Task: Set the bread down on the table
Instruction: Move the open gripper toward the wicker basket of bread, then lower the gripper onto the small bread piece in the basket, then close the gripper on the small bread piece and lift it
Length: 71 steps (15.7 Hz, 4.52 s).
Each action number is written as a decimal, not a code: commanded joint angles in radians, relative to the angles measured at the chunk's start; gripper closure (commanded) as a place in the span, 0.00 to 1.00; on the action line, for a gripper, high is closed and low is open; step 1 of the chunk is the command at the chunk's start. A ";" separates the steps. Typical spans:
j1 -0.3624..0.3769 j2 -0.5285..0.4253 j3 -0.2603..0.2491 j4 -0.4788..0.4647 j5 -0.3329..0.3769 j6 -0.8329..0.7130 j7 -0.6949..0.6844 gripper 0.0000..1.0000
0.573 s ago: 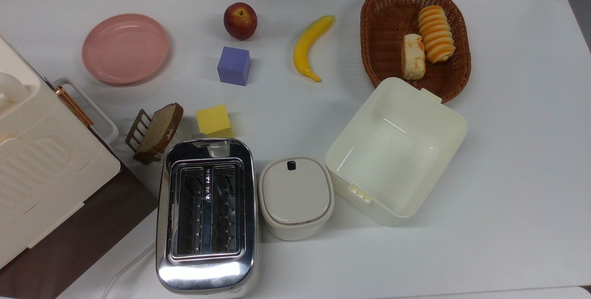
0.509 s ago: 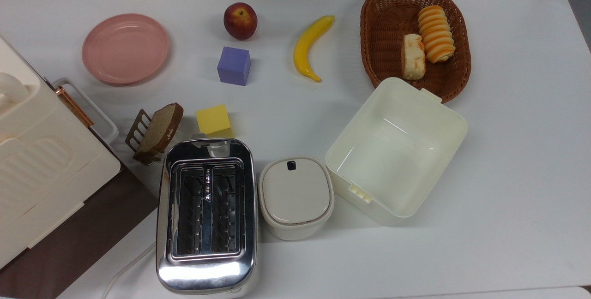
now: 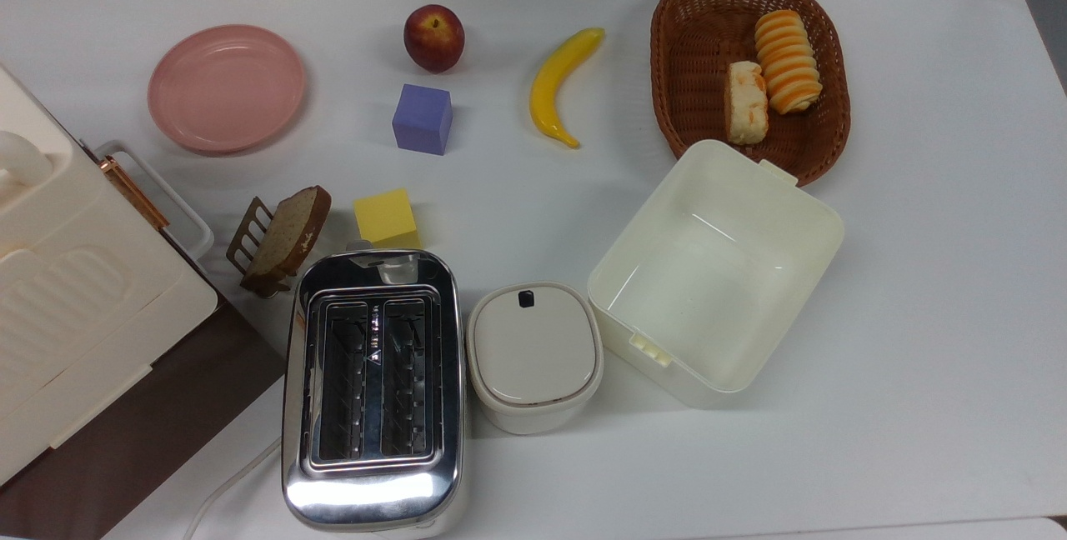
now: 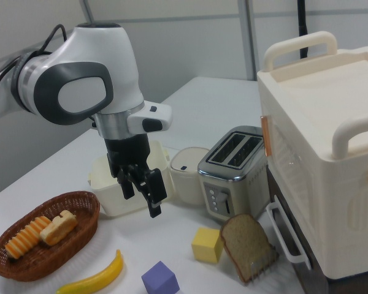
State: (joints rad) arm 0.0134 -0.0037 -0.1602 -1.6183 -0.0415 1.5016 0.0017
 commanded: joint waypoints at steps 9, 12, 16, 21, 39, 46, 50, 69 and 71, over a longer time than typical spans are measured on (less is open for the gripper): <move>0.013 -0.018 0.023 -0.086 0.008 0.089 0.006 0.00; 0.011 -0.068 0.129 -0.222 0.006 0.284 0.211 0.00; 0.061 -0.061 0.212 -0.233 -0.001 0.295 0.283 0.00; 0.210 -0.038 0.241 -0.233 -0.008 0.296 0.359 0.00; 0.390 0.177 0.373 -0.258 -0.074 0.500 0.621 0.00; 0.401 0.198 0.373 -0.314 -0.110 0.626 0.802 0.00; 0.416 0.220 0.373 -0.327 -0.162 0.643 0.873 0.00; 0.421 0.287 0.435 -0.333 -0.294 0.723 1.020 0.00; 0.427 0.306 0.435 -0.330 -0.311 0.724 1.021 0.00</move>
State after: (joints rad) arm 0.4256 0.2837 0.2775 -1.9302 -0.3132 2.1890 0.9907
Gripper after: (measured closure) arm 0.000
